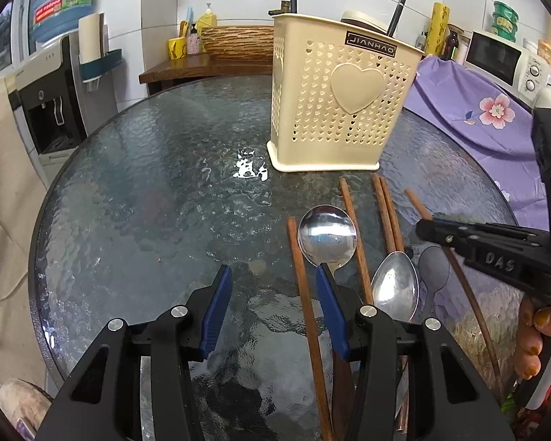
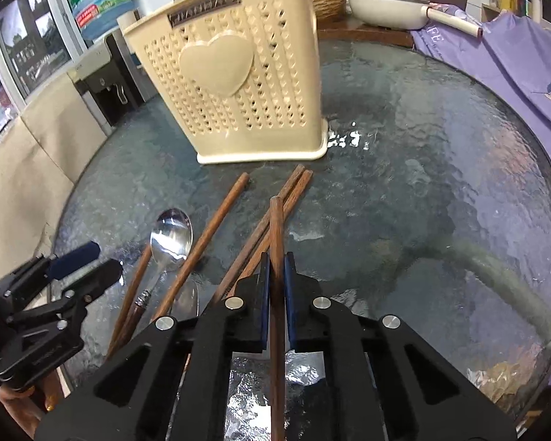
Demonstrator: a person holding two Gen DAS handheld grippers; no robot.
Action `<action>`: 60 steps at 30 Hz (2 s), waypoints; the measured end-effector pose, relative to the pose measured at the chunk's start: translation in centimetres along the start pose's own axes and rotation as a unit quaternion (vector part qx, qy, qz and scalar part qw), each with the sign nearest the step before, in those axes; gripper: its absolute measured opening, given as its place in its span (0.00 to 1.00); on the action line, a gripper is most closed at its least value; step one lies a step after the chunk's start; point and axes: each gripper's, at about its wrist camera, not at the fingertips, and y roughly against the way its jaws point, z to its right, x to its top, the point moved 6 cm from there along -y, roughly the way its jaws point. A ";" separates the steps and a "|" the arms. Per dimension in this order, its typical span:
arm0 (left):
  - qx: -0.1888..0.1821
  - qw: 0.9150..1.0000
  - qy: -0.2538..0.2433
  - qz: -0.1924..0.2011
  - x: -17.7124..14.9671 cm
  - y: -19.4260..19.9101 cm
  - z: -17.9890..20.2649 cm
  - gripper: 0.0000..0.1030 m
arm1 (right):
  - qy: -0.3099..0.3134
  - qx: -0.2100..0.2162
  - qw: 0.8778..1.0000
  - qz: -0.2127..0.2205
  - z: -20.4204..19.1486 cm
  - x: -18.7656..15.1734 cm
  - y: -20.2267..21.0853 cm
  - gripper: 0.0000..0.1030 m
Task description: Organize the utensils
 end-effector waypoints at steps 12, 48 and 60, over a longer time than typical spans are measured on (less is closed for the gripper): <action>0.004 1.000 -0.017 -0.017 -0.4 -0.8 0.9 0.45 | -0.008 0.010 0.999 0.030 0.8 0.5 2.9 0.08; 0.021 0.995 -0.042 -0.087 2.7 -5.2 1.1 0.07 | 0.027 0.011 0.998 0.054 -1.4 1.6 4.7 0.08; -0.017 1.000 0.005 -0.005 5.6 -0.5 0.2 0.07 | 0.025 0.032 0.995 0.092 -1.0 2.9 7.5 0.08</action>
